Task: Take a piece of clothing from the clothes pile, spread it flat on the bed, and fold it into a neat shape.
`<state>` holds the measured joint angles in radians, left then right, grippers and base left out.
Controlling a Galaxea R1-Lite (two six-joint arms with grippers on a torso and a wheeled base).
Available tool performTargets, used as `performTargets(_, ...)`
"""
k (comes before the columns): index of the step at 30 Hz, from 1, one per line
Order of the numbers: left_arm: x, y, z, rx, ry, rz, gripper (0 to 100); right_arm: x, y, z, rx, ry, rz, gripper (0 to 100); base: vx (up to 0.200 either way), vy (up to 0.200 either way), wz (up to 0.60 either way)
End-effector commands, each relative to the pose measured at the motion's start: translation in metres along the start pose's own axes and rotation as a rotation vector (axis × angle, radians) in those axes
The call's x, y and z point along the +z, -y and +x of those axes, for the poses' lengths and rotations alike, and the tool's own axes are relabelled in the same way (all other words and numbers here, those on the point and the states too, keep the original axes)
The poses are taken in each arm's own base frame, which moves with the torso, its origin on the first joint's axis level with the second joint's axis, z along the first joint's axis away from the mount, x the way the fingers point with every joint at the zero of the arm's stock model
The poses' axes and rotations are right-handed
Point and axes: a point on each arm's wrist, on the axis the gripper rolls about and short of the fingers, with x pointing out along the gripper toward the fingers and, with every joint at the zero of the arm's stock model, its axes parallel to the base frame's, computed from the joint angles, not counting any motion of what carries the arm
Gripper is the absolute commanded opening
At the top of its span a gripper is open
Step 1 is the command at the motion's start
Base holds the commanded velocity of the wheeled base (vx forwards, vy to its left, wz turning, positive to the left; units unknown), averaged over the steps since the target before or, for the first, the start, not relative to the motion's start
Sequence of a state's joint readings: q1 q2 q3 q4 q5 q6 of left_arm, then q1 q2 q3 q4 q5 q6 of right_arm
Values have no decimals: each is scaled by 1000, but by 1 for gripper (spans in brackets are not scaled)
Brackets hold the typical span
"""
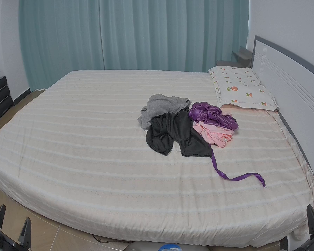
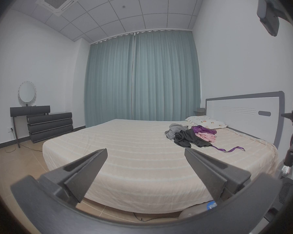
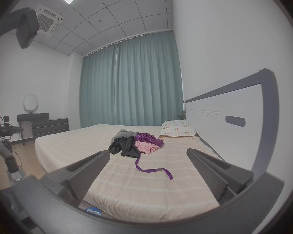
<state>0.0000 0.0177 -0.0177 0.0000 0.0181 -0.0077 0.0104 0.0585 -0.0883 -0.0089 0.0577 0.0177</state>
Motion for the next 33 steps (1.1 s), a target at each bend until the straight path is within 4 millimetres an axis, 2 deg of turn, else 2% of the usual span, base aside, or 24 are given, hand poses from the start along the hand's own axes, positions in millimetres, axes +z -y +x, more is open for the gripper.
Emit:
performTargets(1, -5, 0, 0, 0, 0, 0, 100, 45, -2, 58, 149, -255, 28, 100, 0, 0, 0)
performTargets(2, -5, 0, 0, 0, 0, 0, 100, 45, -2, 59, 152, -257, 30, 100, 0, 0, 0)
performTargets(5, -5, 0, 0, 0, 0, 0, 100, 45, -10, 99, 224, -369, 78, 100, 0, 0, 0)
performTargets(7, -5, 0, 0, 0, 0, 0, 100, 44, -13, 114, 235, -408, 93, 100, 0, 0, 0)
performTargets(8, -5, 0, 0, 0, 0, 0, 100, 43, -17, 134, 237, -447, 120, 100, 0, 0, 0)
performTargets(10, -5, 0, 0, 0, 0, 0, 100, 41, -21, 161, 233, -485, 158, 100, 0, 0, 0)
performTargets(12, -5, 0, 0, 0, 0, 0, 100, 34, -26, 187, 231, -537, 191, 100, 0, 0, 0)
performTargets(13, -5, 0, 0, 0, 0, 0, 100, 33, -27, 190, 230, -544, 197, 100, 0, 0, 0)
performTargets(15, -5, 0, 0, 0, 0, 0, 100, 22, -32, 221, 230, -598, 227, 100, 0, 0, 0)
performTargets(18, -5, 0, 0, 0, 0, -2, 100, 13, -39, 246, 240, -627, 246, 100, 0, 0, 0)
performTargets(19, -5, 0, 0, 0, 0, 0, 100, 7, -43, 264, 234, -643, 270, 100, 0, 0, 0)
performTargets(21, -5, 0, 0, 0, 0, 0, 100, 1, -46, 281, 223, -658, 299, 100, 0, 0, 0)
performTargets(22, -5, 0, 0, 0, 0, 0, 100, -7, -49, 298, 212, -674, 328, 100, 0, 0, 0)
performTargets(25, -5, 0, 0, 0, 0, -2, 100, -23, -56, 328, 189, -706, 380, 100, 0, 0, 0)
performTargets(29, -5, 0, 0, 2, 0, -2, 100, -49, -64, 362, 165, -748, 425, 100, 0, 0, 0)
performTargets(30, -5, 0, 0, 0, 0, -2, 100, -51, -65, 364, 165, -749, 427, 100, 0, 0, 0)
performTargets(31, -5, 0, 0, 0, 0, 0, 100, -61, -70, 376, 161, -762, 451, 100, 0, 0, 0)
performTargets(33, -5, 0, 0, 0, 0, 0, 100, -71, -78, 387, 159, -773, 480, 100, 0, 0, 0)
